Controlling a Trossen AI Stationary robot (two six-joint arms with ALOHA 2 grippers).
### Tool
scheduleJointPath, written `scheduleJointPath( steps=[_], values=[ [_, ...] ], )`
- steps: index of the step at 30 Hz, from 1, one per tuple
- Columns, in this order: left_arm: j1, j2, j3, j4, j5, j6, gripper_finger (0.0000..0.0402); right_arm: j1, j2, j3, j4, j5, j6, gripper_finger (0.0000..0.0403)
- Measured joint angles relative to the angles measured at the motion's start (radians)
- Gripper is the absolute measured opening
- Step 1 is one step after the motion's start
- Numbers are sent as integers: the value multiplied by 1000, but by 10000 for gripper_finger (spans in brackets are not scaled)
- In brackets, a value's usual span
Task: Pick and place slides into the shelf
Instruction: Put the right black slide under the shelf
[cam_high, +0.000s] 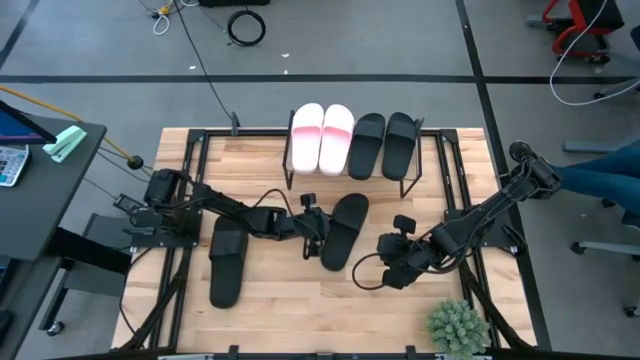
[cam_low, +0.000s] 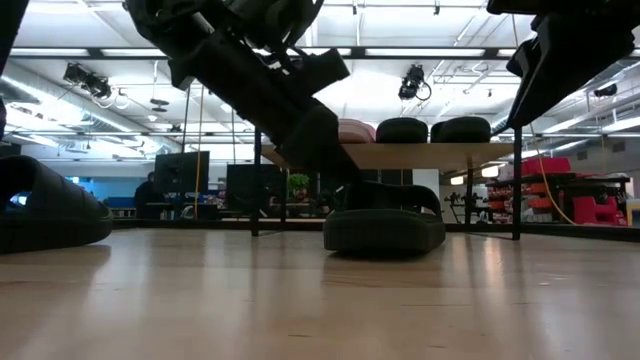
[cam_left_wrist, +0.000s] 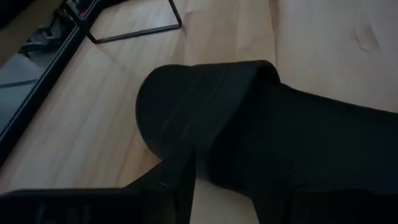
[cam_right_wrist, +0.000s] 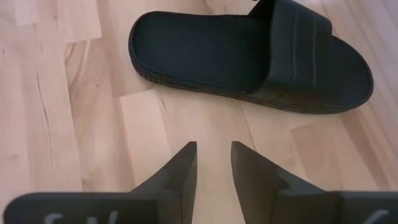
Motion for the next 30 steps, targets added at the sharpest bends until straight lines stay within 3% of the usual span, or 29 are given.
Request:
scheduleJointPath(
  steps=[10,30],
  values=[
    [47,0,0,-4,0,-3,146,0,0,0,2,0,1,105],
    [33,24,-1,19,17,-31,150,0,0,0,0,0,-1,105]
  ],
)
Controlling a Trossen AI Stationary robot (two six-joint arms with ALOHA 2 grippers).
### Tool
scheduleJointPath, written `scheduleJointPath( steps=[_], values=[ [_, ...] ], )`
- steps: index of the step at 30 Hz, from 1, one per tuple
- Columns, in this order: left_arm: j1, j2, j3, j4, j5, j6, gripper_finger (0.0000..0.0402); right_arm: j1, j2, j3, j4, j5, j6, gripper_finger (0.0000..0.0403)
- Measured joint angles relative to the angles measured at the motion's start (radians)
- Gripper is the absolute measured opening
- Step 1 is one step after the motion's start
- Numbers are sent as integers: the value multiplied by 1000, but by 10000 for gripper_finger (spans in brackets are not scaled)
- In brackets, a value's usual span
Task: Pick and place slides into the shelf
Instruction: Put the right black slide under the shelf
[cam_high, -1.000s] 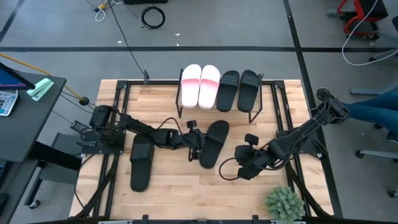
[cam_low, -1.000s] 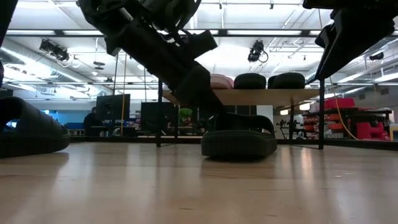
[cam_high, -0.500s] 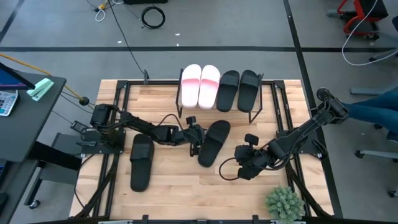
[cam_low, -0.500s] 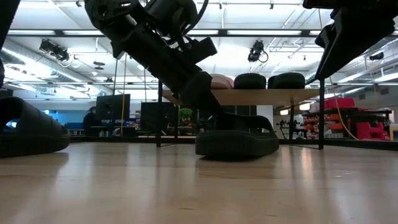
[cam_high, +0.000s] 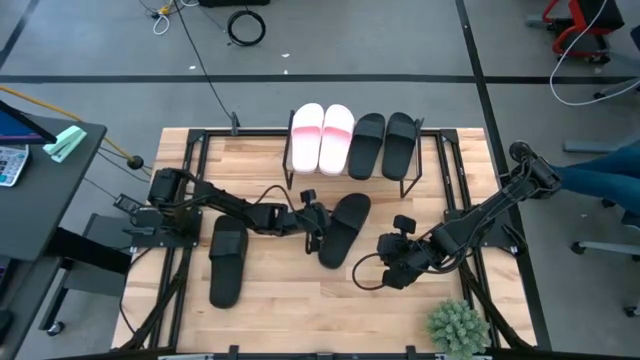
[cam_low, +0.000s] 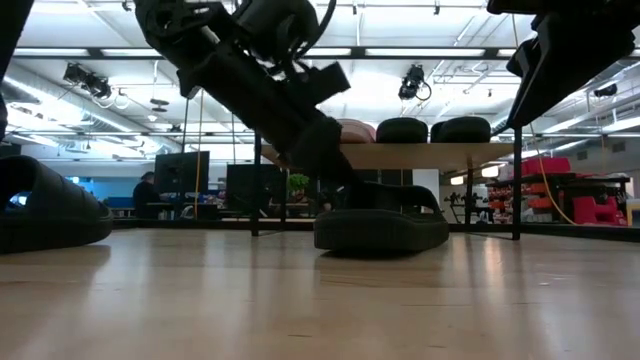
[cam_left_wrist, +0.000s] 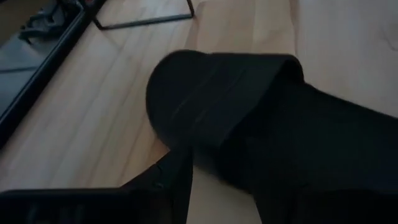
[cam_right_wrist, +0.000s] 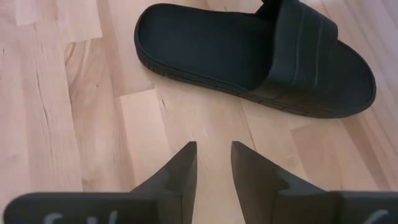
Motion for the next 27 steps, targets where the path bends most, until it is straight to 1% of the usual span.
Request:
scheduleJointPath(
  steps=[6,8,11,15,17,20,21,24,27],
  values=[
    [5,71,3,109,-33,11,157,0,1,0,0,0,-2,105],
    [9,73,1,106,-61,11,152,0,1,0,0,1,-2,105],
    [25,77,3,120,-78,9,140,0,1,0,0,0,-2,105],
    [50,78,3,136,-81,1,110,0,1,0,-1,0,-7,105],
    [58,78,3,134,-81,-18,82,0,1,0,-1,0,-8,105],
    [62,78,3,136,-84,-22,24,0,1,0,-1,0,-8,105],
    [62,78,3,138,-85,-23,15,0,1,0,-1,0,-8,105],
    [56,78,3,137,-91,-36,16,0,1,0,-1,0,-8,105],
    [39,78,3,134,-119,-50,10,0,1,0,-1,0,-8,105]
  ],
)
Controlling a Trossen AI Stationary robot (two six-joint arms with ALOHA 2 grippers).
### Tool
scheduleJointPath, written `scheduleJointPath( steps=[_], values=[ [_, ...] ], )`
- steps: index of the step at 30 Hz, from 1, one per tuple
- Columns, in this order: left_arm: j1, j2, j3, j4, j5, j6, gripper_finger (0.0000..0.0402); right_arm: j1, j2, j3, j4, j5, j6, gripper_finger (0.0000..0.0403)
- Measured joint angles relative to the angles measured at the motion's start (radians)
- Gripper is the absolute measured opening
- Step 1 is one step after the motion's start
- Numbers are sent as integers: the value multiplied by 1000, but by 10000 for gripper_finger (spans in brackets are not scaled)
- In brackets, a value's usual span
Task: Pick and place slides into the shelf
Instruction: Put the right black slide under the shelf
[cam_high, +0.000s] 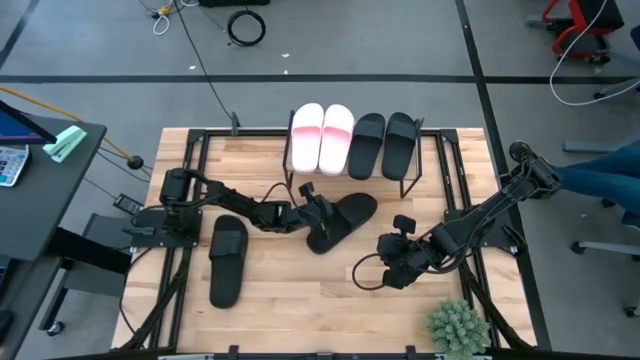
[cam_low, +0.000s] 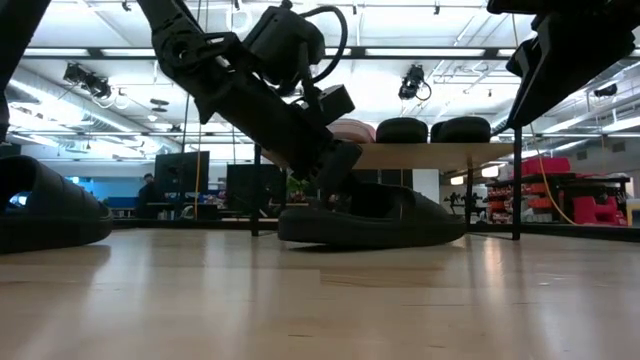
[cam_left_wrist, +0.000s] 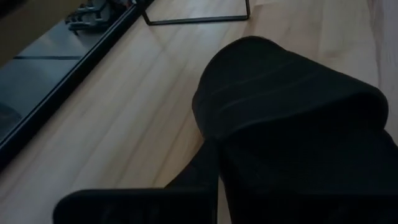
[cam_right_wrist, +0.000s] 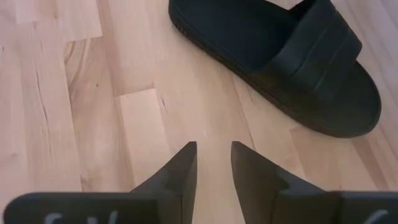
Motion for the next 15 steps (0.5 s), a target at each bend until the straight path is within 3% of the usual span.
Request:
scheduleJointPath(
  steps=[11,15],
  values=[
    [-168,-5,0,-15,-250,-193,8,14,0,0,0,0,70,105],
    [-236,-5,0,-93,-411,-295,6,46,0,0,0,1,114,105]
  ],
)
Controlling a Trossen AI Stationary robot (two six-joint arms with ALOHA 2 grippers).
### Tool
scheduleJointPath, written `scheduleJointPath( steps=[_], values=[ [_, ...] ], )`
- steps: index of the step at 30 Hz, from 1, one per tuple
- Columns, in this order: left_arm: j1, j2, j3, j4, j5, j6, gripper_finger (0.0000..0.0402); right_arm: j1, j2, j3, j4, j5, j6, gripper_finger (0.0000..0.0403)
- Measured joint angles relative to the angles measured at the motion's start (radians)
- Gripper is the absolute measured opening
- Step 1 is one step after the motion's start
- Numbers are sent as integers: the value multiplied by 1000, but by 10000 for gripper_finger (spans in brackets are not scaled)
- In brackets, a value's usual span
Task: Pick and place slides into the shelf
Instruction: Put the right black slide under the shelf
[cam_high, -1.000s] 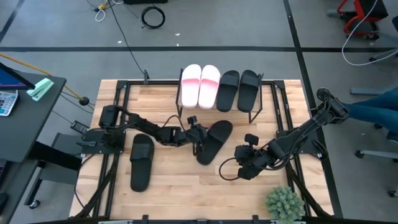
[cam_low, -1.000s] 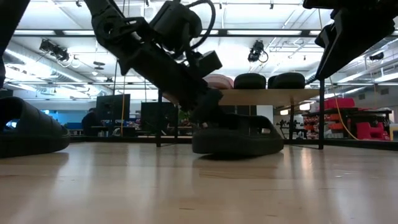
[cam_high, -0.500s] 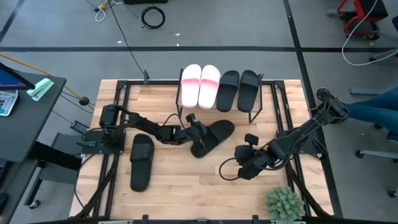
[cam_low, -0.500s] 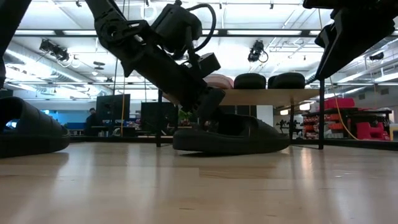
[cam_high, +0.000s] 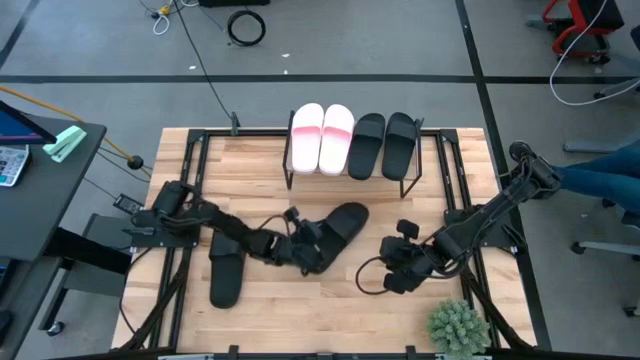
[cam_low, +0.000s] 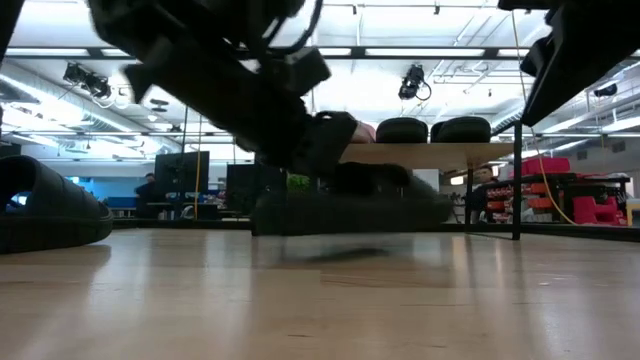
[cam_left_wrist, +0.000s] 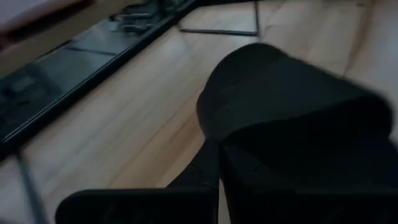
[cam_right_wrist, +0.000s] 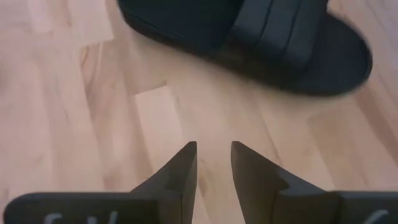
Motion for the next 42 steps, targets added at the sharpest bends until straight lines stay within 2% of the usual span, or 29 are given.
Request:
scheduleJointPath(
  steps=[5,10,16,23,28,33,39,42],
  values=[
    [-46,-25,0,-81,-58,-167,7,50,0,0,1,25,59,105],
    [-41,-72,-1,-155,-121,-203,6,93,0,0,5,57,118,105],
    [31,-115,0,-219,-129,-229,5,127,0,0,20,67,160,105],
    [129,-120,0,-315,-117,-315,12,134,0,0,56,97,160,103],
    [199,-120,0,-402,9,-405,5,134,2,0,64,98,160,97],
    [270,-119,0,-542,25,-518,19,134,2,0,64,98,159,95],
    [323,-119,0,-529,22,-505,7,134,2,0,64,98,149,94],
    [325,-119,0,-516,32,-505,16,134,2,0,64,98,127,94]
  ],
)
